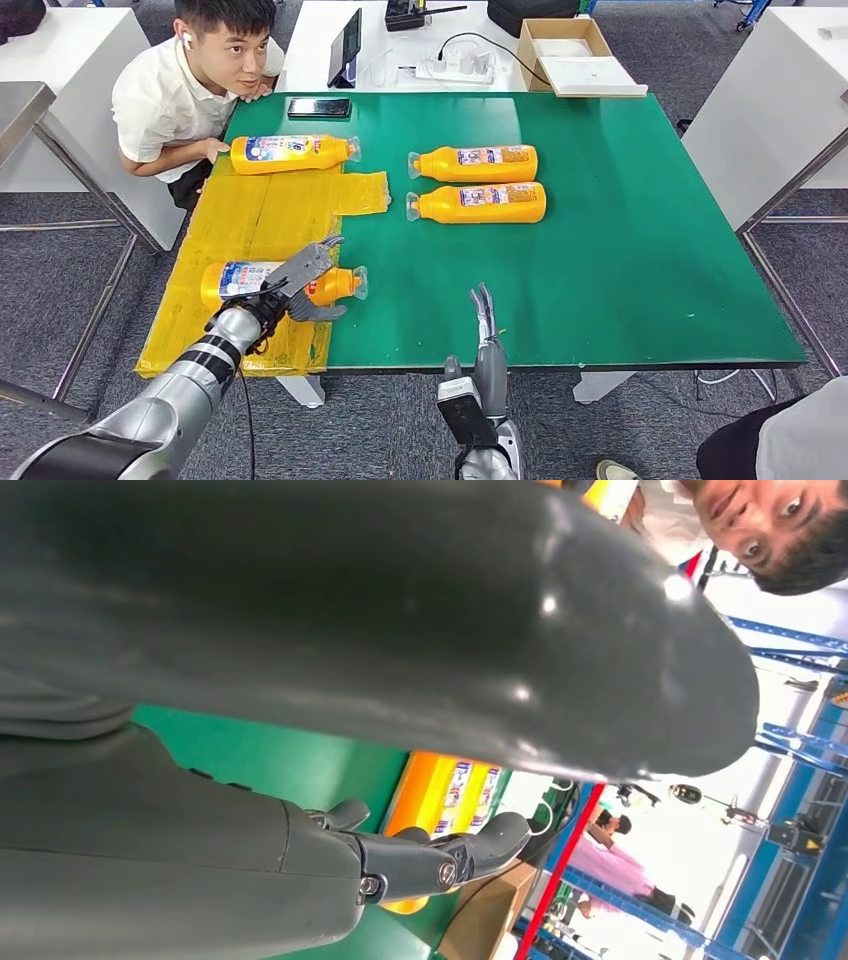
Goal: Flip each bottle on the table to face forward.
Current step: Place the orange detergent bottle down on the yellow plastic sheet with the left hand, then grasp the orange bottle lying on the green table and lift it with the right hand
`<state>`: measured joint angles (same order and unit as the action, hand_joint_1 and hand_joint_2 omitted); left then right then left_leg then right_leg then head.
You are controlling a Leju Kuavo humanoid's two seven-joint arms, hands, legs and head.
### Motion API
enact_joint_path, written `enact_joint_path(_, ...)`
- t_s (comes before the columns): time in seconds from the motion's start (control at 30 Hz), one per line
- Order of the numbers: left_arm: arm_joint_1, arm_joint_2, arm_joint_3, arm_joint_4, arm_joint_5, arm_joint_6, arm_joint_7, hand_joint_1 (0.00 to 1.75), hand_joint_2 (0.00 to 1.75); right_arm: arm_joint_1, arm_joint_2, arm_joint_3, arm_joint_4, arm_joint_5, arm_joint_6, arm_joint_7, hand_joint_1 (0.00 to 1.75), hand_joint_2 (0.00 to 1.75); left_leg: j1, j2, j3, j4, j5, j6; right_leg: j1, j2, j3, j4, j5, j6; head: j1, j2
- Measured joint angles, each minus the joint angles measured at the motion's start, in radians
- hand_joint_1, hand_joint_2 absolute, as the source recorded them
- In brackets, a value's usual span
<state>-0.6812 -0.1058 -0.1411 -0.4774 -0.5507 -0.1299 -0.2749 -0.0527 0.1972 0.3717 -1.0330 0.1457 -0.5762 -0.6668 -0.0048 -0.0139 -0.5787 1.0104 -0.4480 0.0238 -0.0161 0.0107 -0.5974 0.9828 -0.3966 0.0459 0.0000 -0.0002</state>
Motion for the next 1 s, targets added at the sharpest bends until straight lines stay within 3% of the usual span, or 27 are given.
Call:
enact_joint_path(0.17,0.037,-0.007,-0.001,-0.05,0.04,0.02,-0.048,0.0,1.75,0.0,-0.005,0.004,0.002,-0.003,-0.007,0.0,0.0,0.0,0.0,0.0,-0.001,0.0,0.0,0.0,0.0,0.0,-0.002,0.0,0.0,0.0,0.0,0.0)
enact_joint_path(0.3,0.121,-0.024,-0.015,-0.175,0.134,0.112,-0.129,0.0,1.75,0.009,-0.013,0.004,0.001,-0.007,-0.022,0.0,0.0,0.0,0.0,0.0,-0.004,0.0,0.0,0.0,0.0,0.0,-0.005,0.0,0.0,0.0,0.0,0.0)
enact_joint_path(0.47,0.305,-0.061,-0.031,-0.493,0.392,0.211,-0.245,0.0,1.75,0.044,-0.023,0.005,-0.037,-0.018,-0.04,0.0,0.0,0.0,0.0,0.002,-0.007,0.0,-0.001,0.0,0.0,0.0,-0.008,0.0,0.0,0.0,0.0,0.0)
enact_joint_path(0.6,0.467,-0.09,-0.059,-0.752,0.62,0.216,-0.255,0.0,1.75,0.086,-0.026,0.003,-0.121,-0.077,-0.019,0.0,0.0,0.0,0.0,0.003,-0.01,0.0,-0.003,0.0,0.0,0.001,-0.011,-0.001,-0.001,0.001,0.0,0.0)
enact_joint_path(0.73,0.589,-0.094,-0.089,-0.903,0.687,0.211,-0.26,0.0,1.75,0.128,-0.022,-0.017,-0.212,-0.12,0.043,0.0,0.0,0.0,0.0,0.002,-0.011,0.0,-0.003,0.0,0.0,0.001,-0.012,-0.001,-0.002,0.002,0.0,0.0)
enact_joint_path(0.87,0.659,-0.095,-0.101,-0.975,0.709,0.203,-0.266,0.0,1.75,0.155,-0.013,-0.05,-0.282,-0.123,0.061,0.0,0.0,1.75,0.0,0.003,-0.011,0.0,-0.003,0.0,0.0,0.001,-0.012,-0.001,-0.002,0.002,0.0,0.0)
enact_joint_path(1.0,0.707,-0.095,-0.104,-1.015,0.724,0.195,-0.278,0.0,1.75,0.179,0.007,-0.098,-0.354,-0.121,0.075,0.0,0.0,1.75,0.0,0.003,-0.011,0.0,-0.003,0.0,0.0,0.001,-0.012,-0.001,-0.002,0.002,0.0,0.0)
